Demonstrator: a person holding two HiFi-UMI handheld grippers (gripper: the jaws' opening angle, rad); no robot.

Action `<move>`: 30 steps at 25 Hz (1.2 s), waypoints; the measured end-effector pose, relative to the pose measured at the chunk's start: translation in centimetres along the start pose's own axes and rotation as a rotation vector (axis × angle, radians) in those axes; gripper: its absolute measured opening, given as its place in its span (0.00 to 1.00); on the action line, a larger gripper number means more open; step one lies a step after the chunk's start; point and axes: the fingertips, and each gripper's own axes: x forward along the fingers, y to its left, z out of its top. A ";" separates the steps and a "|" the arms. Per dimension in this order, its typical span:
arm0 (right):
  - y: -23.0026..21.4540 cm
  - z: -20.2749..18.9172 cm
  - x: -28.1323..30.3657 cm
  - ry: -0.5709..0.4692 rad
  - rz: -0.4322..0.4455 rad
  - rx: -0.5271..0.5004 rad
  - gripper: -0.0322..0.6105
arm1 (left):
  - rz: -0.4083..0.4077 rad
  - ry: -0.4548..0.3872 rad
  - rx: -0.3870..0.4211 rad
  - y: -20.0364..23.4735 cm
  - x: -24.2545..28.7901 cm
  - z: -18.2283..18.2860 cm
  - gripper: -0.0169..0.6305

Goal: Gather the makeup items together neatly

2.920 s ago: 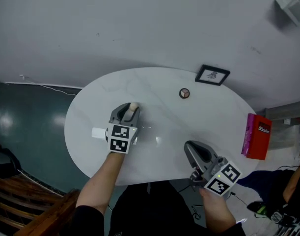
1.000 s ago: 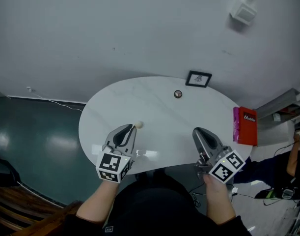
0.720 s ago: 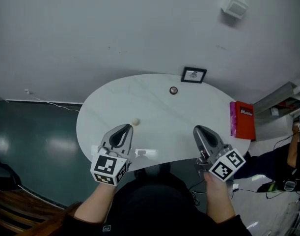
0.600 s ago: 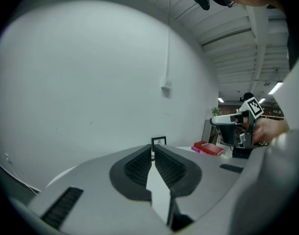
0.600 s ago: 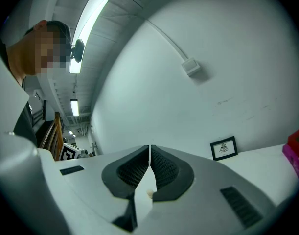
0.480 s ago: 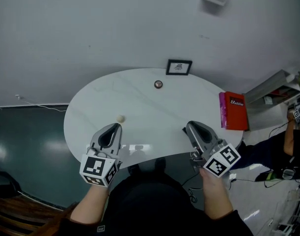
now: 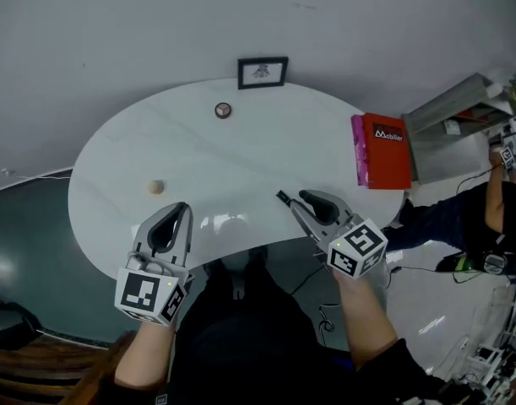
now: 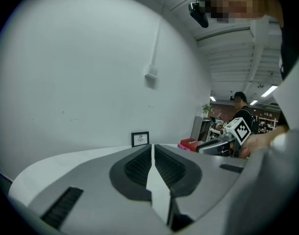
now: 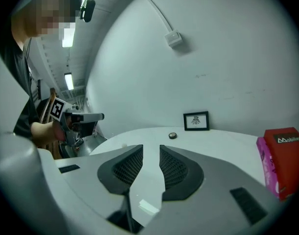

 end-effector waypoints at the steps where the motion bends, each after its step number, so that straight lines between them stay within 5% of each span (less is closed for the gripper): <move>1: -0.7 -1.1 0.1 0.025 0.003 0.001 0.20 | 0.001 0.009 0.003 -0.4 0.4 -0.3 0.07; 16: -6.3 -14.5 3.9 0.356 0.027 -0.123 0.22 | 0.087 0.081 -0.026 -3.2 2.9 -3.5 0.07; 30: -7.4 -17.1 5.2 0.460 0.040 -0.096 0.21 | 0.155 0.063 -0.027 -3.4 2.4 -1.6 0.07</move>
